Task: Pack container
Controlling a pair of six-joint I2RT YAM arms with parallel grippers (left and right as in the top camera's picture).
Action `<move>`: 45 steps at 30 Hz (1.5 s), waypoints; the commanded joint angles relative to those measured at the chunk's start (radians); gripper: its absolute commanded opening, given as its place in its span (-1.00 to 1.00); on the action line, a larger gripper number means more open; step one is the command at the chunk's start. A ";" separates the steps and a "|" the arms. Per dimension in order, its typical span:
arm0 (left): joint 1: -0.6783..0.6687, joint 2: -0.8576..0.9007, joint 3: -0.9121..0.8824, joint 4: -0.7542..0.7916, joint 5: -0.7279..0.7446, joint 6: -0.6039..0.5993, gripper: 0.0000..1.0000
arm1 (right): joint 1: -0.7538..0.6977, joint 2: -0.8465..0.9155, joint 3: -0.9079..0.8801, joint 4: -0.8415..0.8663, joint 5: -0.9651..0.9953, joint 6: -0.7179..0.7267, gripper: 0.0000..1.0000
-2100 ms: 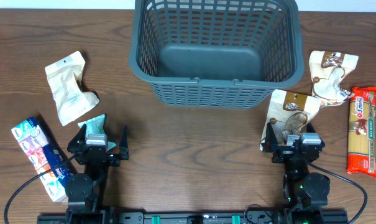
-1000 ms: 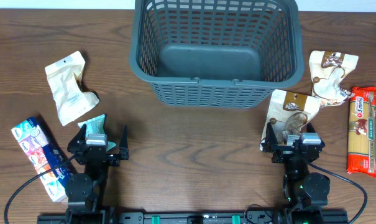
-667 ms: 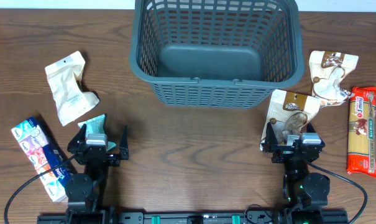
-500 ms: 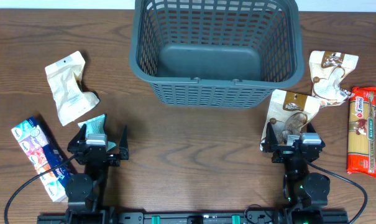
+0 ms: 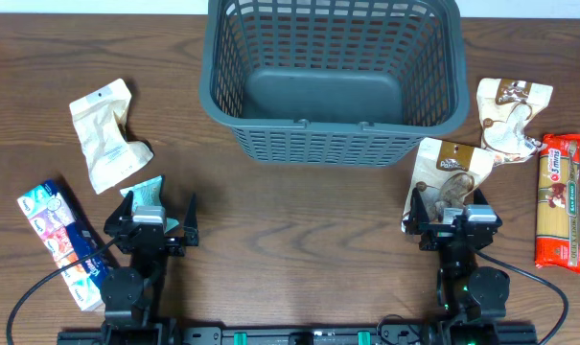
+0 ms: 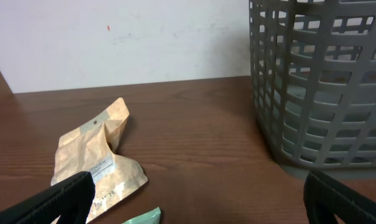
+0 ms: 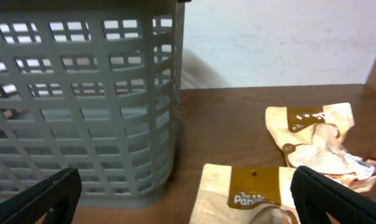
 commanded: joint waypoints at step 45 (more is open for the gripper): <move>-0.003 -0.008 -0.023 -0.022 -0.006 -0.092 0.97 | -0.251 1.365 1.442 -1.191 0.068 0.021 0.98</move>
